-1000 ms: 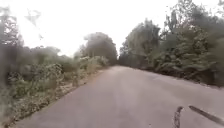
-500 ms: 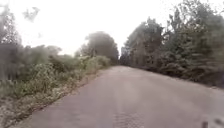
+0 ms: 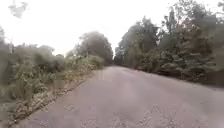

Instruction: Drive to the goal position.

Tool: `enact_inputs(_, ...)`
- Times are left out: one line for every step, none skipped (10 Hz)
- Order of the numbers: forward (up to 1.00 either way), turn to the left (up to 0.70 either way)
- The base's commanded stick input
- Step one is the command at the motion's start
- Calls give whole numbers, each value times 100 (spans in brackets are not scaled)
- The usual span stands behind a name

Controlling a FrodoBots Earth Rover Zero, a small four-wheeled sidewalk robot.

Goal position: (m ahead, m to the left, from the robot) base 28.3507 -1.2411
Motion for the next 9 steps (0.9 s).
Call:
enact_inputs(85, 0)
enact_inputs(85, 0)
enact_inputs(85, 0)
enact_inputs(85, 0)
enact_inputs(85, 0)
enact_inputs(85, 0)
enact_inputs(85, 0)
enact_inputs(85, 0)
enact_inputs(85, 0)
